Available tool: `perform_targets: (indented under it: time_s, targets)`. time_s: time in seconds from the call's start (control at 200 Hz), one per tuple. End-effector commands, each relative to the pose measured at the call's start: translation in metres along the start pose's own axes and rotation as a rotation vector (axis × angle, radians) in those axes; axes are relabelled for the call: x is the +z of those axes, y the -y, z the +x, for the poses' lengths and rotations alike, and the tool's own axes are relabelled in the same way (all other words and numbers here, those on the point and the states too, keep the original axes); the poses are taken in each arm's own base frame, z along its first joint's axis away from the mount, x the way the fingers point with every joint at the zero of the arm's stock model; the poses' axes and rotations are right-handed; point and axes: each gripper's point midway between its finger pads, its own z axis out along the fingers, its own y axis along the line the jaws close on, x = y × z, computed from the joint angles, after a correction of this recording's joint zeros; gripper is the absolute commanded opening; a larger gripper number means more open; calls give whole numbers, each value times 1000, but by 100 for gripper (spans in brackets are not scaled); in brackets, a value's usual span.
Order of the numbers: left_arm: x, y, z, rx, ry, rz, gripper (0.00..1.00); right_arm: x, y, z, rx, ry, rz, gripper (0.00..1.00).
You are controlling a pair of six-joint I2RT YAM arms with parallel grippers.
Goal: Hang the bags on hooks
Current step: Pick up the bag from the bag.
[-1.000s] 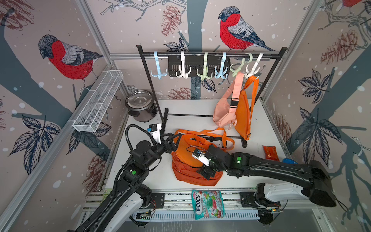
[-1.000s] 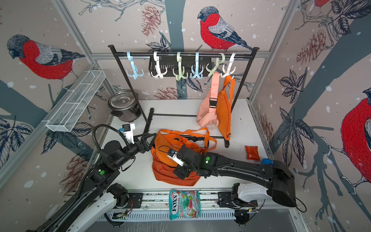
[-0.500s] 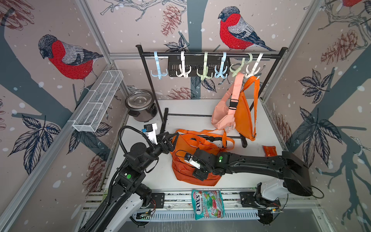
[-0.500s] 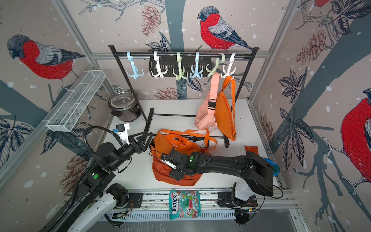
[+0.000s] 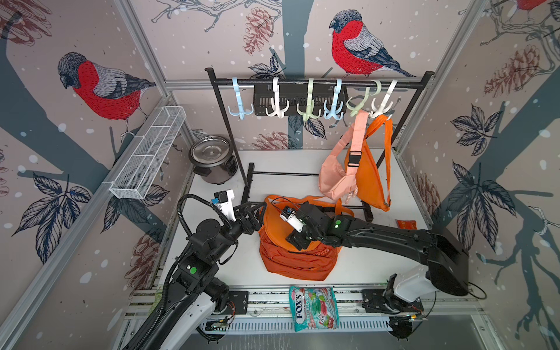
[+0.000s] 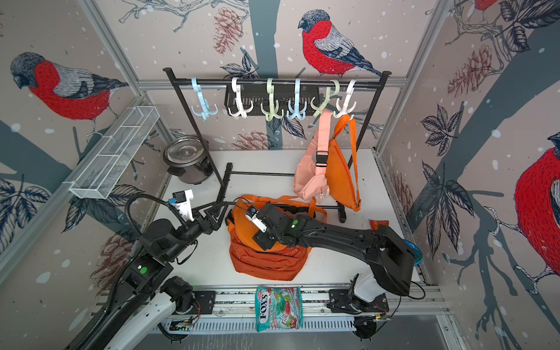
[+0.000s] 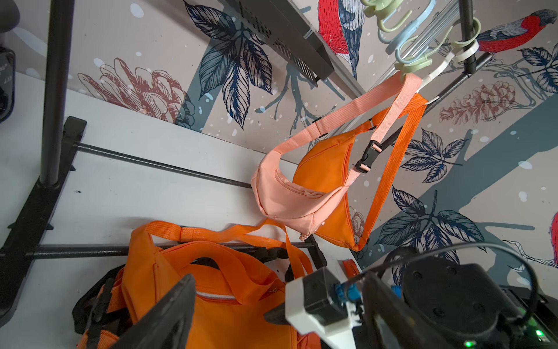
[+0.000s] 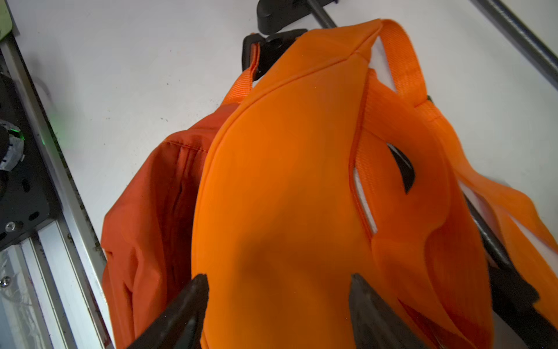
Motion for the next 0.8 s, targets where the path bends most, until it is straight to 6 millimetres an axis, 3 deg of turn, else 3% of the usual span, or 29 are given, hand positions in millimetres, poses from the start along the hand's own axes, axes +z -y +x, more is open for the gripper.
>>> perform_targets:
  time_s: [0.0,0.185,0.365,0.48,0.575,0.796]
  targets:
    - [-3,-1,-3,-16,24,-2,85,14,-10,0,-5,-21,1,74]
    - [-5,-2,-3,-9,27,-9,85,34,-20,12,-34,-85,21,74]
    - [-6,-1,-5,-3,30,-7,85,42,-4,16,-17,-101,114,69]
    - [-7,1,-7,0,33,-5,85,41,1,13,-3,-90,140,42]
    - [-10,4,-10,5,42,3,85,33,-2,6,-1,-61,121,26]
    - [-10,18,-14,1,34,62,86,-6,9,-22,47,75,118,10]
